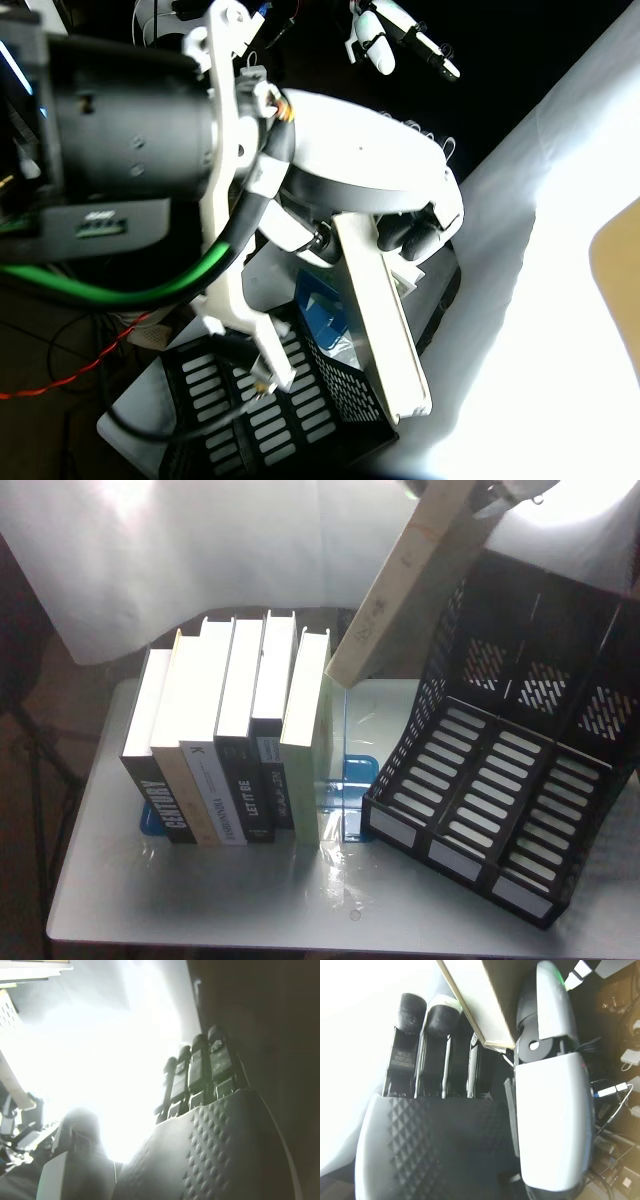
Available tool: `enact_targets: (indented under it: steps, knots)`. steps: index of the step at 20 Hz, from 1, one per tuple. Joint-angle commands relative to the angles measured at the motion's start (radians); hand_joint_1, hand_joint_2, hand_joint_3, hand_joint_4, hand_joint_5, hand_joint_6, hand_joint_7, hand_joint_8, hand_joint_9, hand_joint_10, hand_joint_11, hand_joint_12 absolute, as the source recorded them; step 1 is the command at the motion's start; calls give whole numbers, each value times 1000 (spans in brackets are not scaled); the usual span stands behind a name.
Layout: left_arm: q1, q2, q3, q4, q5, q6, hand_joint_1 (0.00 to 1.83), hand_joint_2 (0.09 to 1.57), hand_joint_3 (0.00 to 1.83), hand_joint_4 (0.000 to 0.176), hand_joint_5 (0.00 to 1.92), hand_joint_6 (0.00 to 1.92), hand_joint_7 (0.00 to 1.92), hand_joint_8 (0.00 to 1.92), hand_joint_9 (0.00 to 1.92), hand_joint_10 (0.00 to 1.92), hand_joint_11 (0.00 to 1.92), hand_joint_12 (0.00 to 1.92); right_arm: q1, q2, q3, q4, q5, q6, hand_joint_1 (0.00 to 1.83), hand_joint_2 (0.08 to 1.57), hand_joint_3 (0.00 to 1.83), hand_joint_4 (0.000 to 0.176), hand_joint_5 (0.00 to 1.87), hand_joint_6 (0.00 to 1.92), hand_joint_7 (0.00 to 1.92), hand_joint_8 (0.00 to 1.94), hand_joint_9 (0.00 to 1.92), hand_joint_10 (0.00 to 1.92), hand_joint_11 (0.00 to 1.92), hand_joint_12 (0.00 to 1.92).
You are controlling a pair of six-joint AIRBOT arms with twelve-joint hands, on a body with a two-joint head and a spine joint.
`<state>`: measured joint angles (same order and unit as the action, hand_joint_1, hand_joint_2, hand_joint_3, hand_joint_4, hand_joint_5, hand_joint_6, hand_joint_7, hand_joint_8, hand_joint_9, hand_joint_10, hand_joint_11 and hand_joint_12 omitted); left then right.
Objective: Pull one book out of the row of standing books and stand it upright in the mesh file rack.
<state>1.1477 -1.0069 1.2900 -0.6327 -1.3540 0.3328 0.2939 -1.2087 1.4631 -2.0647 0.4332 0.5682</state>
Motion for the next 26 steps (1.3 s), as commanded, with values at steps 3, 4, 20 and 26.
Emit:
enact_targets:
  steps: [3, 4, 20, 26]
  knots:
    - [-7, 15, 7, -19, -112, -5, 64, 1310, 1, 28, 0, 0, 0, 0, 0, 0, 0, 0, 35, 48, -12, -36, -53, 43, 1193, 1214, 3, 0, 899, 1075, 706, 1528, 465, 1752, 235, 1921]
    - [-8, 15, 7, -18, -110, -5, 81, 1315, 3, 32, 0, 0, 0, 0, 0, 0, 0, 0, 36, 60, -16, -57, -55, 65, 1178, 1212, 0, 0, 874, 1167, 737, 1424, 549, 1558, 280, 1921]
    - [-19, 14, 5, -5, -89, -5, 136, 1353, 2, 0, 0, 0, 0, 0, 0, 0, 0, 0, 45, 160, -71, -392, -45, 339, 1210, 1187, 0, 0, 926, 985, 790, 1471, 591, 1718, 367, 1921]
    - [-22, 16, 2, -1, -84, -5, 106, 1341, 0, 0, 0, 0, 0, 0, 0, 0, 0, 0, 11, 163, -72, -394, -47, 345, 1209, 1160, 22, 0, 925, 1016, 849, 1345, 648, 1617, 399, 1921]
